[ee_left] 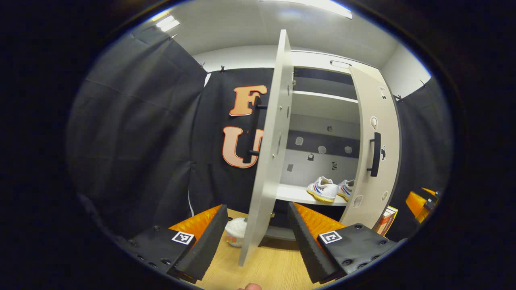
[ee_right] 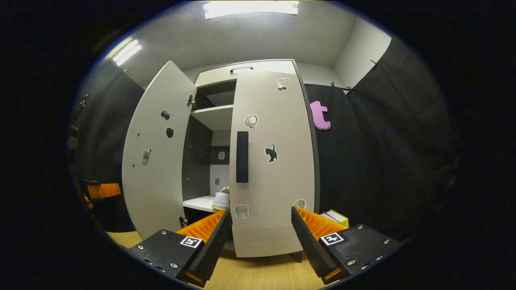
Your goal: Grab one shoe with the right hand and put it into the shoe cabinet, grab the other shoe with the left hand and put it into the shoe cabinet; then close the right door with the right hand and the left door with the left hand.
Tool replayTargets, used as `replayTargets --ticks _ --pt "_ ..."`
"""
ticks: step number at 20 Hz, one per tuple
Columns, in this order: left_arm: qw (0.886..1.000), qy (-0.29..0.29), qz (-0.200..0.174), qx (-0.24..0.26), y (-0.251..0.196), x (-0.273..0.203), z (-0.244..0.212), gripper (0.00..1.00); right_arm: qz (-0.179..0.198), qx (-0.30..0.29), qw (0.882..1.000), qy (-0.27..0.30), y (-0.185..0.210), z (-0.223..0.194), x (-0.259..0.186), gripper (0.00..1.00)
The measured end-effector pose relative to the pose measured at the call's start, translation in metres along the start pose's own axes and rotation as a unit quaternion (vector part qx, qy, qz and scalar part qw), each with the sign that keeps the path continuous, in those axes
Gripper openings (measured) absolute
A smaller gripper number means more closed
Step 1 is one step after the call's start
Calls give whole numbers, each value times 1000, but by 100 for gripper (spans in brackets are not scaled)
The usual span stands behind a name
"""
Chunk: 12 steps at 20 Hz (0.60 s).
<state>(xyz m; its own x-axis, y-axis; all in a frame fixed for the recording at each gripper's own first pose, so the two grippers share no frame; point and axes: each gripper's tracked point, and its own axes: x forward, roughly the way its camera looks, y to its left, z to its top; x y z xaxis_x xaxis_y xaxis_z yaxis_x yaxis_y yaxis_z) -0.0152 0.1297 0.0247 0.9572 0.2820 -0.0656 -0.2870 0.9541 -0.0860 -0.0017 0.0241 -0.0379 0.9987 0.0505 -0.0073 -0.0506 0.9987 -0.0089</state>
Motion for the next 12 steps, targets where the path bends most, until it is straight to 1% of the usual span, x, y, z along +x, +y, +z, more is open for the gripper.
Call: replayTargets --ticks 1,3,4,6,7,8,9,10,12 --pt "1000 -4 11 1 10 1 5 94 -2 1 1000 7 -2 -7 -5 90" --pt "999 -12 33 11 32 5 16 94 -6 -3 1000 21 -9 -21 -12 91" --pt "999 -19 44 21 43 9 23 99 -5 -1 1000 27 -12 -26 -16 91" --pt "997 -25 67 43 67 24 37 93 -8 -1 999 37 -19 -30 -19 91" --pt "996 -26 73 43 75 32 47 96 -9 -1 999 38 -22 -30 -20 91" --pt "996 -28 72 35 82 43 56 96 -11 0 999 38 -23 -28 -19 91" --pt "997 -33 68 23 87 55 66 94 -11 1 999 36 -23 -26 -17 91" --pt "997 -39 60 14 89 70 77 94 -11 1 999 36 -23 -25 -17 91" --pt "998 -44 51 16 96 100 88 99 -9 0 999 39 -22 -24 -17 91"
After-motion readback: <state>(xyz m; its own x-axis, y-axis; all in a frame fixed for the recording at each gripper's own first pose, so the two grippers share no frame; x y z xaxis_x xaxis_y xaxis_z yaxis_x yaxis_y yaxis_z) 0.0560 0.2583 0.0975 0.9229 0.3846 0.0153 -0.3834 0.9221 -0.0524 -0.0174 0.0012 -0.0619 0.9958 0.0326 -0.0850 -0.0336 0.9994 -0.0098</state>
